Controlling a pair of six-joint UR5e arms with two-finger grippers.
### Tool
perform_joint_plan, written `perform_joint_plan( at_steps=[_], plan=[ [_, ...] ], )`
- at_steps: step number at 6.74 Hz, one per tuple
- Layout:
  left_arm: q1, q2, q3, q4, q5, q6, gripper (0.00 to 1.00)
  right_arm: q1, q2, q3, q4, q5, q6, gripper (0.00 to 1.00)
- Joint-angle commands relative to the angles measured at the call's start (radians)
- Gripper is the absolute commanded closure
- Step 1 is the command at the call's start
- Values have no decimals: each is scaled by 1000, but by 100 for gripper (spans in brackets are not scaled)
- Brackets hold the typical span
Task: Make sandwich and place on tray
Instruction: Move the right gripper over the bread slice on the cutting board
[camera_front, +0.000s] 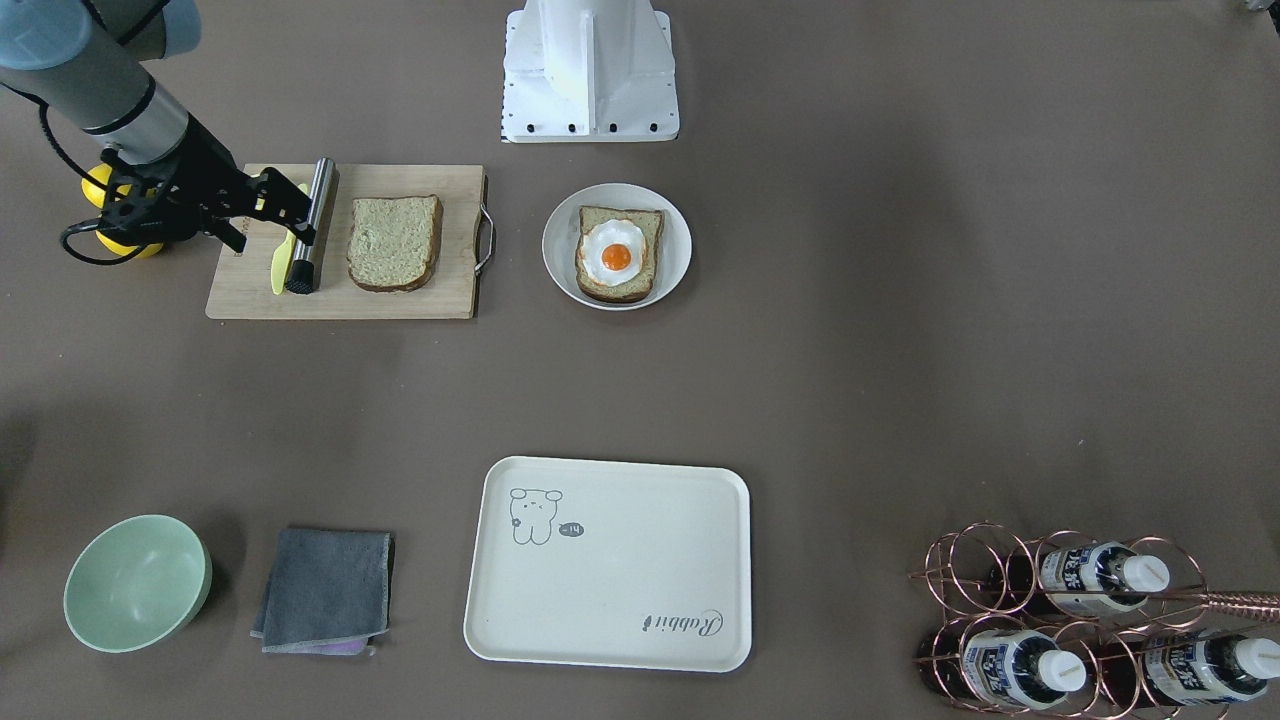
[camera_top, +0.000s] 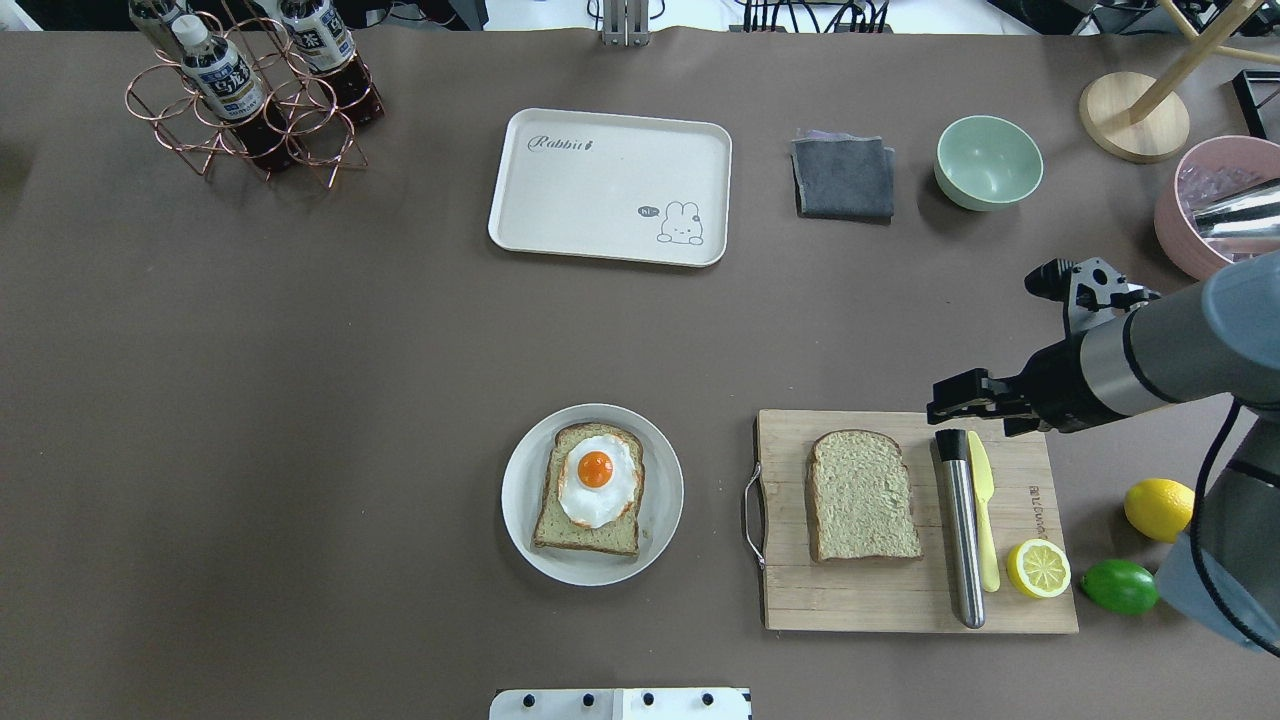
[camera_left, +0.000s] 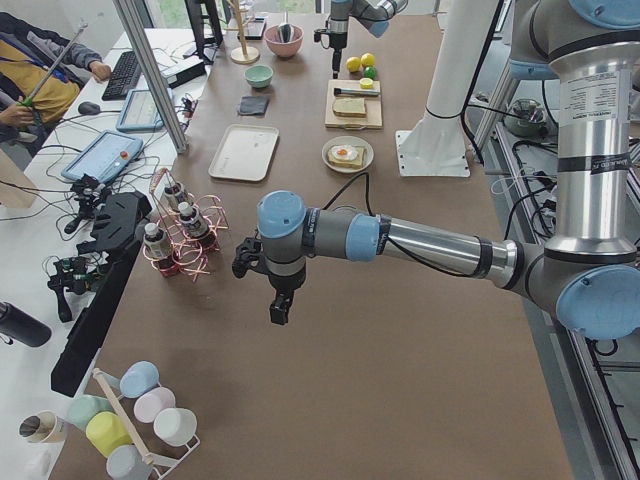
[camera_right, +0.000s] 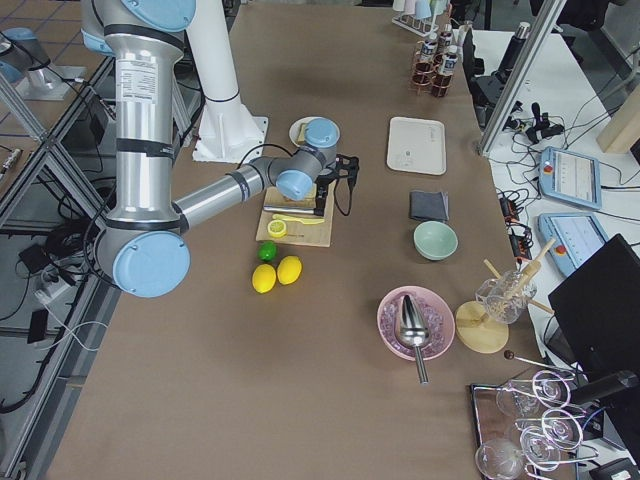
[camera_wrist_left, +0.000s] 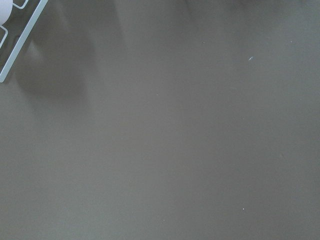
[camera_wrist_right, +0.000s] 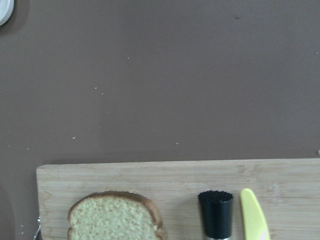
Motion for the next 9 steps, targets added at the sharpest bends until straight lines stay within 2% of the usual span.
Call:
perform_joint_plan(
  at_steps=[1,2,5,9],
  plan=[
    [0,-13,8,0,1,0,3,-128,50,2,4,-94,117,8],
    [0,-16,6,1,1,0,3,-160,49,-7,7,-120,121,14],
    [-1,-19,5,1,3,0,3,-171,28,-21,7,-122,124,23],
    [-1,-22,-5,0,10,-57,3,-179,38,-55,7,-122,119,25]
  ],
)
